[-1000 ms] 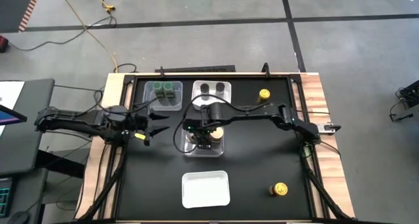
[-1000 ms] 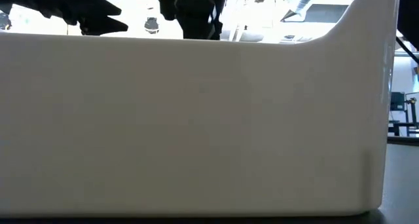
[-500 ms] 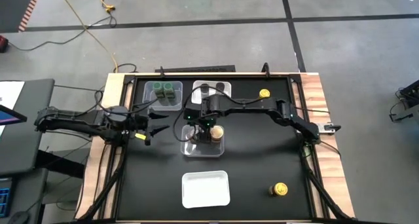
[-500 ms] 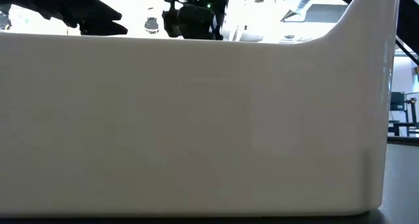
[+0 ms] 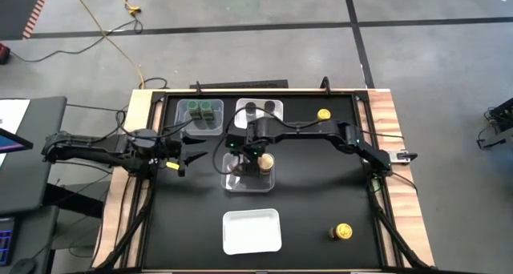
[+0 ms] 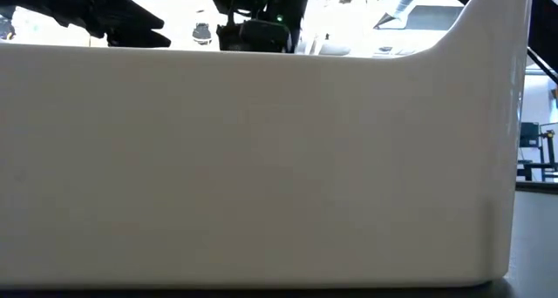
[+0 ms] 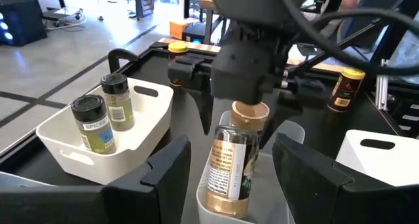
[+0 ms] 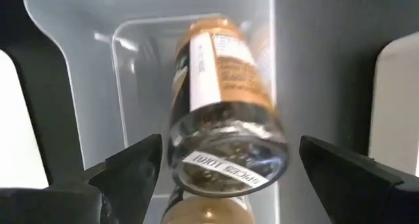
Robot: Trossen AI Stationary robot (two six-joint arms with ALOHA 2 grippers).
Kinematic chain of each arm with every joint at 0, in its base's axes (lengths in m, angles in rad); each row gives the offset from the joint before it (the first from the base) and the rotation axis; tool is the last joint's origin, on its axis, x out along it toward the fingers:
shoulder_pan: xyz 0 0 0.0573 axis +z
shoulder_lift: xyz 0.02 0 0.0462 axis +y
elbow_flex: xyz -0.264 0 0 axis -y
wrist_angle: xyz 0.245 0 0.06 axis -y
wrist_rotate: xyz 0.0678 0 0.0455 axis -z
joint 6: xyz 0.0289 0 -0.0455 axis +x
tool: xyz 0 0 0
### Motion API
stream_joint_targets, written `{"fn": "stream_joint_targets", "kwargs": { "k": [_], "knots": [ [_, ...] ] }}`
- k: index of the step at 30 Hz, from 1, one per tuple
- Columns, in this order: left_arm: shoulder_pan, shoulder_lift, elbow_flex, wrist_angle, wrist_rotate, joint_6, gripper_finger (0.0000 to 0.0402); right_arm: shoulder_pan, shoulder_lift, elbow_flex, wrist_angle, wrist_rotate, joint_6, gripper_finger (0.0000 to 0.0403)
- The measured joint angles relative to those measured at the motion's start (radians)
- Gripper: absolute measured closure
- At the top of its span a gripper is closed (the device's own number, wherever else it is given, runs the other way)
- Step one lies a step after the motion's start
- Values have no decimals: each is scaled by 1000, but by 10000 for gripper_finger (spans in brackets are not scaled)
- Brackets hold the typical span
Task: Sort spices by type
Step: Put the brown seasoning bottle into the center transparent bin
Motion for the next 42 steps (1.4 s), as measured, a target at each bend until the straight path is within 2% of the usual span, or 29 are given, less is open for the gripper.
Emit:
{"fn": "stream_joint_targets", "kwargs": {
  "k": [8,16,27,38,42],
  "knots": [
    [0,0,0,-1,-3,0,197,3,0,-54,47,0,1,25],
    [0,0,0,-1,-10,0,197,2,0,-54,79,0,2,100],
    [0,0,0,0,-10,-5,197,2,-5,-43,80,-4,12,102],
    [0,1,0,0,-10,-8,197,5,-11,168,-124,-5,75,102],
    [0,1,0,1,-10,6,197,19,-96,140,-173,0,187,102]
  ]
}}
